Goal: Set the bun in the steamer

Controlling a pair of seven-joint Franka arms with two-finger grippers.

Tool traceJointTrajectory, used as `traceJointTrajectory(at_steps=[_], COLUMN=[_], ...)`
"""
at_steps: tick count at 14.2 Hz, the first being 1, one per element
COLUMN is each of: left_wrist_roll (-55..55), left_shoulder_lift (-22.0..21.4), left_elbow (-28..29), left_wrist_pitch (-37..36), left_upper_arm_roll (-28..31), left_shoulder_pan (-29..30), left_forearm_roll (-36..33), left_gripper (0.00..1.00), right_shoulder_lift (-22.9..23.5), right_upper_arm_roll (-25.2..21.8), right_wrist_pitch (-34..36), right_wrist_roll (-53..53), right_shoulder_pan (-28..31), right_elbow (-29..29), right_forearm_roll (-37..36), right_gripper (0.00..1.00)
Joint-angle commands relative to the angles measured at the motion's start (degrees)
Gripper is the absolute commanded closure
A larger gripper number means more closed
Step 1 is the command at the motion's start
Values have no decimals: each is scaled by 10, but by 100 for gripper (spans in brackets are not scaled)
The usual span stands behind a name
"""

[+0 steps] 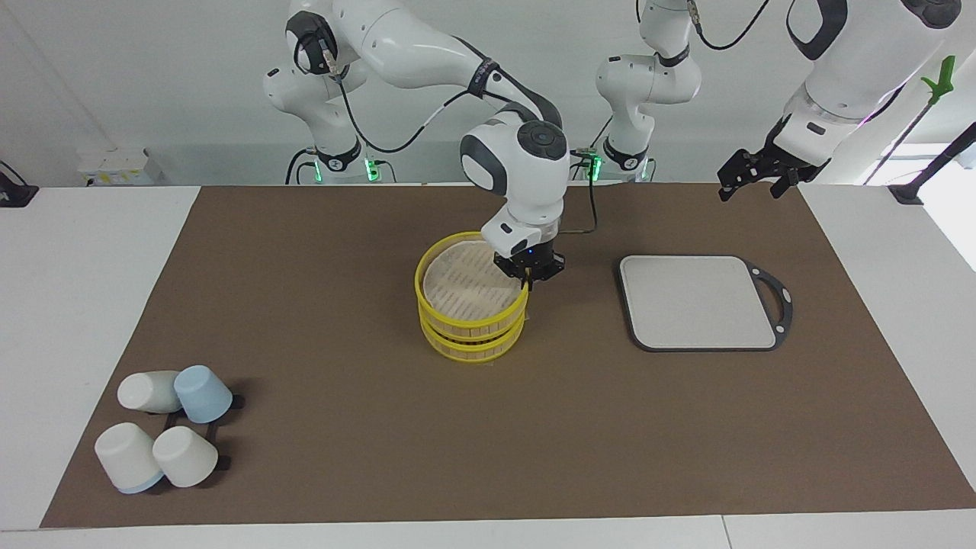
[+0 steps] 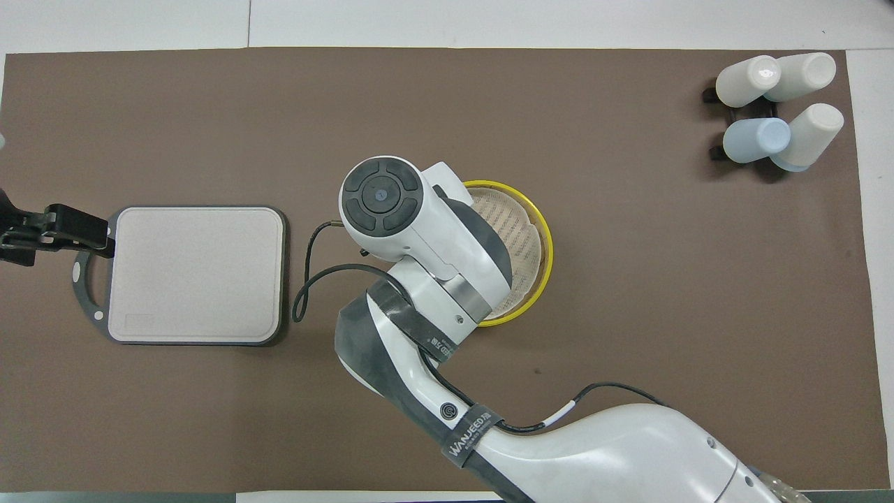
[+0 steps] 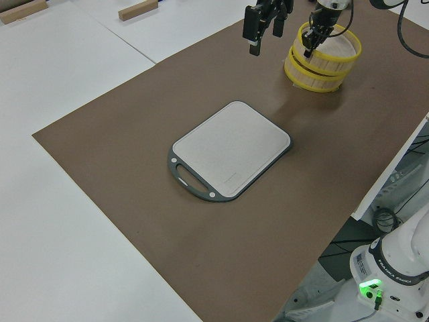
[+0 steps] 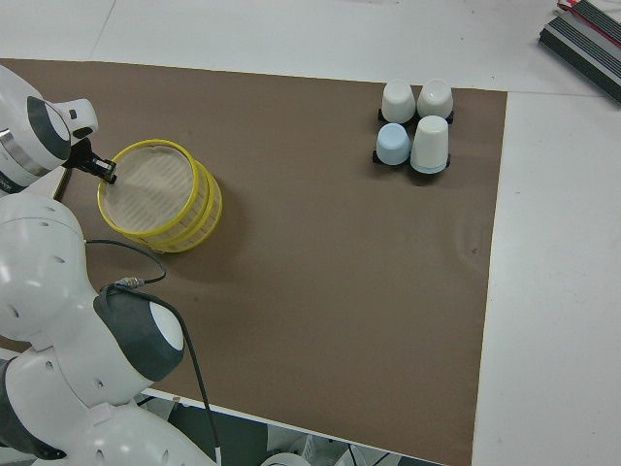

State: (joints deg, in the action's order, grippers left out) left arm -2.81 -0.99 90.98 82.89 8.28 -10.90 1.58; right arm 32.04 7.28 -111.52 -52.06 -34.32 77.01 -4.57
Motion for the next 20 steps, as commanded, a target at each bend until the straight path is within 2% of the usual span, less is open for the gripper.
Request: traceJointTrajectory(at_steps=[1,4,9,11,13,14,15,16,18,20], left_wrist_roll=[10,27,31,32,32,32,32,32,32,32], left_shoulder_lift=[9,8,3,-4,-8,-9,-8,-7,-3,-1], left_elbow=[-15,-12,-12,-11,-11,-11,-12,-13,-15,-17], left_wrist_pitch=[15,23,26,27,27,23,19,18,17,16], left_upper_arm_roll=[-5,-8,-7,-1,-2,-5,-11,-24,-34,-35], left_shoulder_pan=[9,9,3,-22,-18,-7,10,19,32,33], left_forearm_roll=[16,7,4,-12,-14,-15,-15,-15,-15,-13], left_gripper=[0,0,0,0,0,0,0,0,0,0], right_shoulder_lift=[0,-3,-23,-23,-23,-24,-24,-24,-24,-24], right_upper_arm_roll=[0,0,0,0,0,0,0,0,-2,-2], right_wrist_pitch=[-28,-32,-74,-76,-77,-77,-77,-75,-61,-13], right_wrist_roll=[-7,-7,-2,-2,-2,-2,-2,-2,-3,1], right_shoulder_pan=[3,4,9,10,10,10,10,8,2,13], right_elbow=[16,26,85,88,88,89,89,86,67,28], right_forearm_roll=[7,6,4,4,5,5,5,4,-3,-20], right_gripper=[100,100,100,100,100,97,33,0,0,0])
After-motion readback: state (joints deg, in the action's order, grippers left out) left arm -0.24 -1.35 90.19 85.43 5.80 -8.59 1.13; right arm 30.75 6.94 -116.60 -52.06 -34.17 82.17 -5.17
